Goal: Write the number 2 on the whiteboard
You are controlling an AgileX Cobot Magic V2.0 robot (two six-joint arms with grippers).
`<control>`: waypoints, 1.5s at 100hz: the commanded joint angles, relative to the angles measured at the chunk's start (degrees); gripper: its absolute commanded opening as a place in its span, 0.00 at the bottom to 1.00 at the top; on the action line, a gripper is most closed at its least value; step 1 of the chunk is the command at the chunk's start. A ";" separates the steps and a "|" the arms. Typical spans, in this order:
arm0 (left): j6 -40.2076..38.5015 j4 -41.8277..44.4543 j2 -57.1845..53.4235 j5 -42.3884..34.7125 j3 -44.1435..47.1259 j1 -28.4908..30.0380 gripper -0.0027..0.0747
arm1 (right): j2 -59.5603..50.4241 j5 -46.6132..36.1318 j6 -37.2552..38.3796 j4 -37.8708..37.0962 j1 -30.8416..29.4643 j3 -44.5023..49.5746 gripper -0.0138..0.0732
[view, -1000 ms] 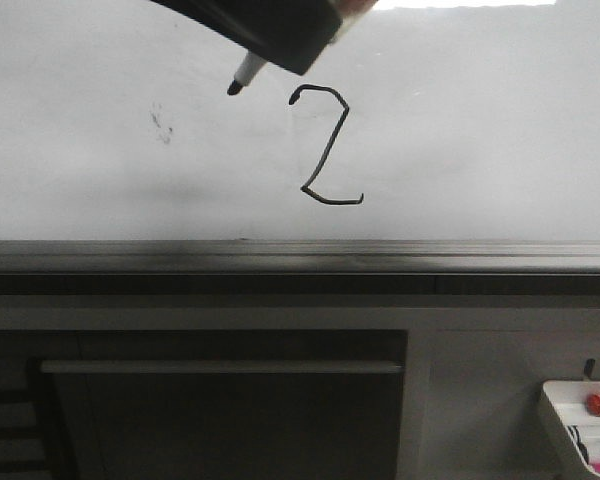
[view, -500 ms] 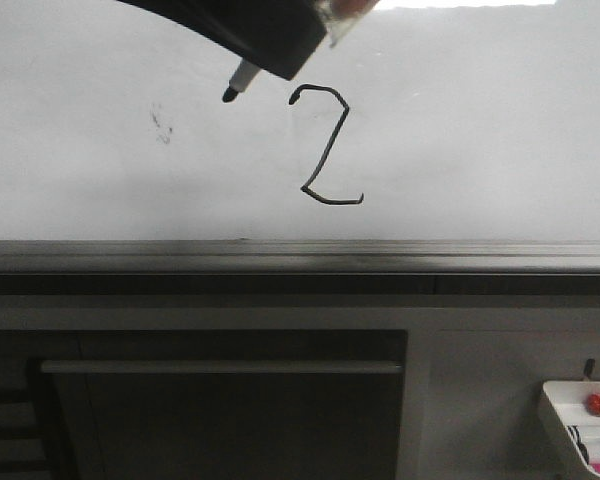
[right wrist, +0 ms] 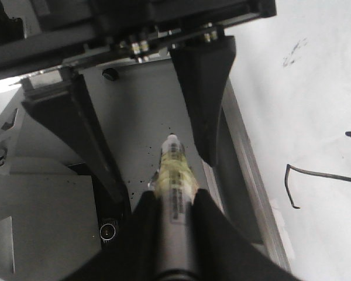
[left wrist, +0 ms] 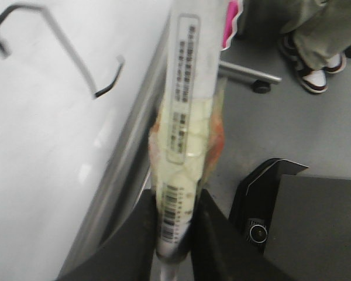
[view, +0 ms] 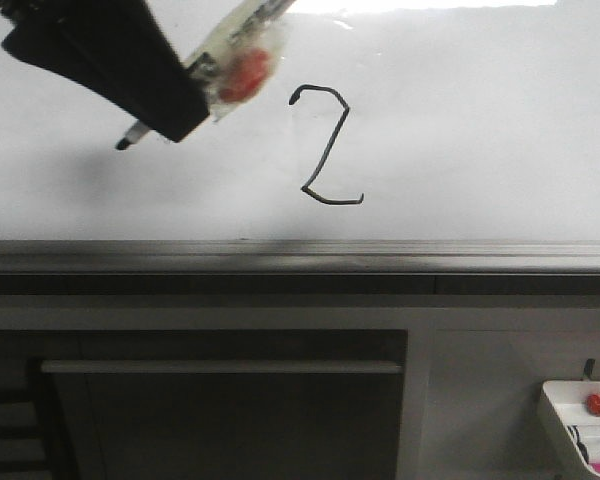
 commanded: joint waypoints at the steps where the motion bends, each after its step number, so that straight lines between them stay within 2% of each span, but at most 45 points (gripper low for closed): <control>1: -6.48 1.70 -2.80 -2.47 -2.01 2.79 0.09 | -3.32 -1.56 5.28 -1.71 -1.47 -1.88 0.60; 15: -12.16 1.96 -4.36 -4.11 -1.77 10.08 0.09 | -6.53 -1.68 10.49 -2.17 -3.85 -0.54 0.60; 23: -15.69 1.96 -5.19 -6.37 -0.53 14.99 0.09 | -7.98 -1.89 10.94 -2.17 -4.41 0.83 0.60; 39: -22.15 1.61 -6.58 -15.22 4.77 22.12 0.09 | -9.65 -4.79 10.94 -2.17 -4.41 3.58 0.60; 54: -22.96 0.93 -6.86 -25.92 10.38 23.32 0.09 | -9.80 -5.80 10.94 -2.06 -4.41 4.76 0.60; 68: -22.96 -0.63 -6.27 -30.80 12.84 23.32 0.09 | -9.80 -6.18 10.94 -2.06 -4.41 4.76 0.60; 98: -22.96 -0.74 -4.98 -32.07 13.08 23.32 0.10 | -9.80 -6.28 10.94 -2.06 -4.41 4.76 0.60; 105: -22.96 -0.74 -4.98 -32.07 13.08 23.32 0.15 | -9.80 -6.28 10.94 -2.06 -4.41 4.76 0.60; 110: -22.96 -0.74 -4.98 -32.07 13.08 23.32 0.22 | -9.80 -6.28 10.94 -2.06 -4.41 4.76 0.60; 125: -22.96 -0.74 -5.09 -31.68 13.08 23.32 0.53 | -9.80 -6.71 11.55 -2.06 -4.41 4.76 0.60; 129: -22.96 -0.74 -5.35 -31.23 13.08 23.32 0.57 | -9.80 -6.96 12.57 -2.41 -4.41 4.76 0.60; 139: -22.96 2.46 -7.02 -28.11 12.40 23.32 0.58 | -9.80 -6.67 19.45 -7.31 -4.41 4.76 0.60; 150: -25.82 6.70 -10.11 -19.51 9.87 23.32 0.56 | -10.84 -5.56 29.31 -16.85 -4.41 5.74 0.60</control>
